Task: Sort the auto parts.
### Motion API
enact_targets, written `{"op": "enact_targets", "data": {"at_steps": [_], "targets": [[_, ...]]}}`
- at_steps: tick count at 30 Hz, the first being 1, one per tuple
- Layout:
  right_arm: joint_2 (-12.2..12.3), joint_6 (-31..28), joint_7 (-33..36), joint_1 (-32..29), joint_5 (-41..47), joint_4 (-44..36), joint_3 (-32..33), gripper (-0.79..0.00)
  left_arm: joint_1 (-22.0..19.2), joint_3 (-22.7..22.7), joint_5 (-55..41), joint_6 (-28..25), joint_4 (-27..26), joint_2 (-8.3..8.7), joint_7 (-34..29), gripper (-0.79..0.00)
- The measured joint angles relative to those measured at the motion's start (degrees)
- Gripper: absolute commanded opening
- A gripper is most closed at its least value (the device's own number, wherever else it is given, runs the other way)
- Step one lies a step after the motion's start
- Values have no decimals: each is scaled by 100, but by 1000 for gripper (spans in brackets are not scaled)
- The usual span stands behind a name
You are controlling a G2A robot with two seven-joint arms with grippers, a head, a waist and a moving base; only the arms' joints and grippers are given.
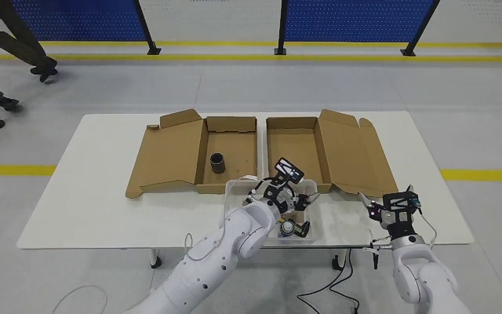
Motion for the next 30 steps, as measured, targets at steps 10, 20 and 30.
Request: {"op": "enact_targets", "data": {"at_steps": [10, 20, 30], "targets": [[0, 0, 0, 0, 0, 0, 0, 0, -106, -12, 23, 99, 274, -89, 87, -311], [0, 0, 0, 0, 0, 0, 0, 0, -188, -45, 84, 220, 509, -167, 193, -311], [0, 0, 0, 0, 0, 0, 0, 0, -298, -44, 132, 241, 836, -254, 332, -576]]}}
